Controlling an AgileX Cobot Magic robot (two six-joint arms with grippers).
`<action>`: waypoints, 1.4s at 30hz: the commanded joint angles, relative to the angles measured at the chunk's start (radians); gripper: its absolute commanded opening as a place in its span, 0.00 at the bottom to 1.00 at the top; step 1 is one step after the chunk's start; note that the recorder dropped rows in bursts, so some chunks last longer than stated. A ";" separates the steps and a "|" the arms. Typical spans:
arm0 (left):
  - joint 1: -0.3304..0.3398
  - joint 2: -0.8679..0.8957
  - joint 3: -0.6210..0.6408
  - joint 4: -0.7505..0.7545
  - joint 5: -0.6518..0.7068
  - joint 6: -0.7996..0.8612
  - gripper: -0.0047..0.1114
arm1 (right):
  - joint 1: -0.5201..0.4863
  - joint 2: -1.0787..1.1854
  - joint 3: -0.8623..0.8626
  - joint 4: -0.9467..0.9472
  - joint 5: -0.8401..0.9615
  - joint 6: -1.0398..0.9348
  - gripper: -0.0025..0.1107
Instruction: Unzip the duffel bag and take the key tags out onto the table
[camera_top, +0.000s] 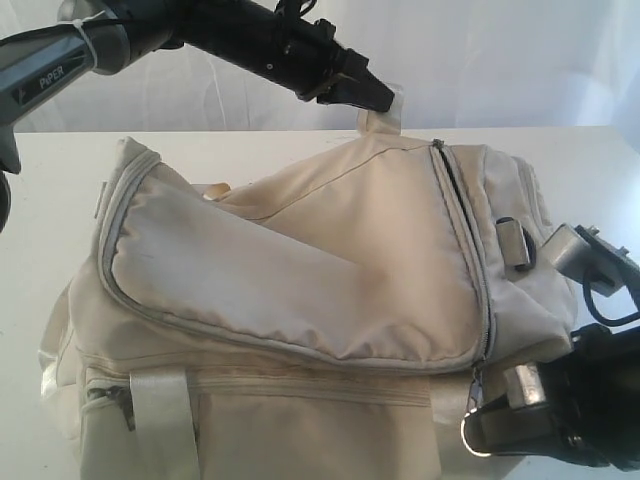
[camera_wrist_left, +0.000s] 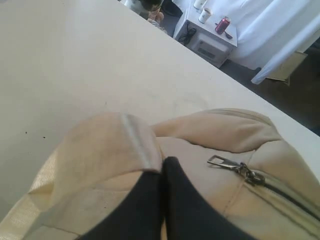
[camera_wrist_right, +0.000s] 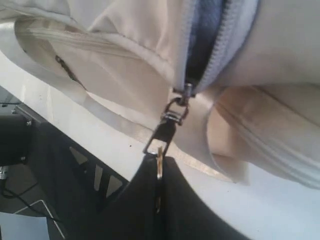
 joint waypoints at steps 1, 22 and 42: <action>0.001 -0.032 -0.013 -0.040 -0.018 -0.007 0.04 | 0.001 0.005 0.014 0.009 -0.027 -0.020 0.02; 0.054 -0.069 -0.013 0.041 0.099 -0.055 0.56 | 0.001 0.005 0.017 0.009 -0.101 -0.035 0.02; 0.120 -0.262 0.339 0.056 0.294 0.002 0.55 | 0.001 0.060 0.014 0.009 -0.177 -0.074 0.43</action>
